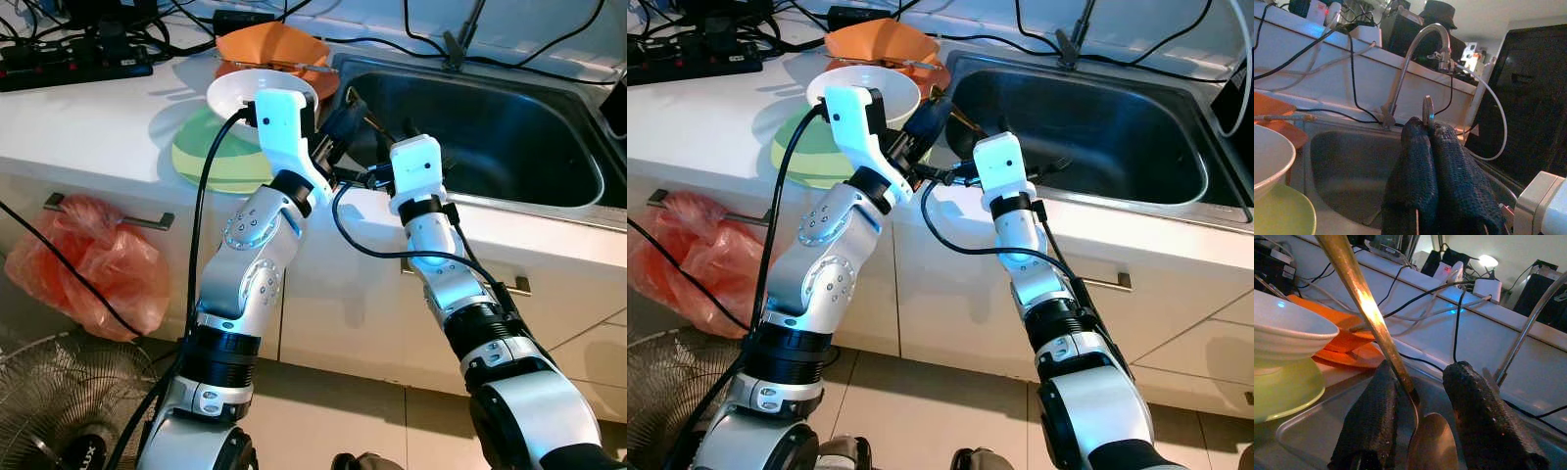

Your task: Kitchen organization

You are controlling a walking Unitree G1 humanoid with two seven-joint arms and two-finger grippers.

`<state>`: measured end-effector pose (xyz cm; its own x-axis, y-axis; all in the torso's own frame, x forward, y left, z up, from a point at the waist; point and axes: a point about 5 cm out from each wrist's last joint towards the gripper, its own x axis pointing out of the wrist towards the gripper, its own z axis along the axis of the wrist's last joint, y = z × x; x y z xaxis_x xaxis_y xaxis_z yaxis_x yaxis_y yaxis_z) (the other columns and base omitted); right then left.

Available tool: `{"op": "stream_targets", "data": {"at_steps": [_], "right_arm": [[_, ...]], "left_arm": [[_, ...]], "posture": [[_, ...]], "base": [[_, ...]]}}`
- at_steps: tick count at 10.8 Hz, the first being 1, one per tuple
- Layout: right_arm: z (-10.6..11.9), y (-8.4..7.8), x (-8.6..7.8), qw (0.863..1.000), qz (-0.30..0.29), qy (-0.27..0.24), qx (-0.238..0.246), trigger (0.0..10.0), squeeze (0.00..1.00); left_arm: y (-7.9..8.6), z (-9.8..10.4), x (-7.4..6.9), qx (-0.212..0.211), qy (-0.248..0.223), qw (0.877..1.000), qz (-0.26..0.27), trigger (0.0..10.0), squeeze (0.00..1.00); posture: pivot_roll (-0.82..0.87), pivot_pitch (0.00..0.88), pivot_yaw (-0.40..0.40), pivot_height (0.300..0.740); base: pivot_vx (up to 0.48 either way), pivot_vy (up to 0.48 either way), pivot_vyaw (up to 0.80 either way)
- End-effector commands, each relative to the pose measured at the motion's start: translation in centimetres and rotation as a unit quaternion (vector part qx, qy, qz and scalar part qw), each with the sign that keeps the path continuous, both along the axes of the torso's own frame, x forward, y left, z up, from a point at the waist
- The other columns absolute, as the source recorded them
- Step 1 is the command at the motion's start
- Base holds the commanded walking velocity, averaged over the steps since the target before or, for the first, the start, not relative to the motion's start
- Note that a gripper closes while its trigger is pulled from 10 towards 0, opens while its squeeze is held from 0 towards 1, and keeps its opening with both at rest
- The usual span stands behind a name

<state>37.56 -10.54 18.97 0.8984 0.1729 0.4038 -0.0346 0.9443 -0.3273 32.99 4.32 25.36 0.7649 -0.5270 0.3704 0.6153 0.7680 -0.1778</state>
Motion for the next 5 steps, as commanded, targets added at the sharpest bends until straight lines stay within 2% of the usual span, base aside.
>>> {"op": "stream_targets", "data": {"at_steps": [1,2,3,5], "right_arm": [[0.26,-0.17,0.04,1.000,0.002,-0.006,-0.001,10.0,0.00],[0.27,-0.17,0.04,1.000,0.002,-0.007,0.000,2.5,0.00],[0.28,-0.12,0.00,1.000,0.005,-0.008,-0.001,0.0,0.00],[0.28,-0.09,-0.01,1.000,0.006,-0.008,-0.001,0.0,0.00]], "left_arm": [[-0.30,-0.23,-0.10,0.005,0.005,1.000,-0.004,10.0,0.00],[-0.31,-0.21,-0.10,0.005,0.005,1.000,-0.004,10.0,0.00],[-0.33,-0.20,-0.11,0.005,0.005,1.000,-0.004,10.0,0.00],[-0.33,-0.22,-0.10,0.005,0.005,1.000,-0.004,10.0,0.00]], "posture": [[0.10,0.091,-0.066,0.740],[0.10,0.091,-0.066,0.740],[0.10,0.091,-0.066,0.740],[0.10,0.091,-0.065,0.740]], "base": [[0.000,0.000,0.00],[0.000,0.000,0.00],[0.000,0.000,0.00],[0.000,0.000,0.00]]}}
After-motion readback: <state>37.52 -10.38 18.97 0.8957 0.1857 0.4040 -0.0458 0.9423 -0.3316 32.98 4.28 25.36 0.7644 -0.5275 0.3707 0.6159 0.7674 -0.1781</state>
